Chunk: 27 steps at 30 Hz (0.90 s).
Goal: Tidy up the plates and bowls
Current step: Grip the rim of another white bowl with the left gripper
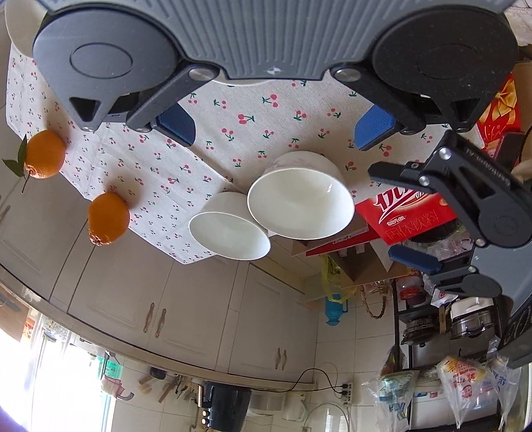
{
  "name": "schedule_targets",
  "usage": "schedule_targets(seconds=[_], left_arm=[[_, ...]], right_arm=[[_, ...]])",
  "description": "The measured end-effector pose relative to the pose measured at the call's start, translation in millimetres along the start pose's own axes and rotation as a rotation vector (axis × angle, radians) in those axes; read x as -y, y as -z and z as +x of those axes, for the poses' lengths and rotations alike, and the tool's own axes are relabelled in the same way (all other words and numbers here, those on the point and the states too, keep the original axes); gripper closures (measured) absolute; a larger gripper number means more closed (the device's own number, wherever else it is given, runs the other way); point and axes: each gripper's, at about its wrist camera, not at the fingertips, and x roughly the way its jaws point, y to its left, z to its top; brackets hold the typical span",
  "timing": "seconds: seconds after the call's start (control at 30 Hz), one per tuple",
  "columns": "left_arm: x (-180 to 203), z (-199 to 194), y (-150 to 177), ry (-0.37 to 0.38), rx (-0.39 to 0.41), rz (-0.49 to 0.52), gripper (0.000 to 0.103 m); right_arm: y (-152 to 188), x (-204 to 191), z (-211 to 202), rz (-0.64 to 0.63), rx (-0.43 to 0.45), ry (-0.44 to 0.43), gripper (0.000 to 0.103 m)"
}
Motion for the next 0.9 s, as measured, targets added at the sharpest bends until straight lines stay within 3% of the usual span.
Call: schedule_targets(seconds=[0.23, 0.43, 0.73, 0.9], left_arm=[[-27, 36, -15, 0.024, -0.036, -0.029, 0.001], [-42, 62, -21, 0.097, -0.065, -0.093, 0.001], [-41, 82, -26, 0.159, -0.086, -0.118, 0.005], [-45, 90, -28, 0.199, -0.099, -0.154, 0.027]], right_arm=[[-13, -4, 28, 0.019, -0.018, -0.037, 0.0], [-17, -10, 54, -0.012, -0.039, -0.036, 0.0], [-22, -7, 76, 0.006, -0.067, -0.063, 0.001], [-24, -8, 82, 0.003, -0.075, -0.087, 0.008]])
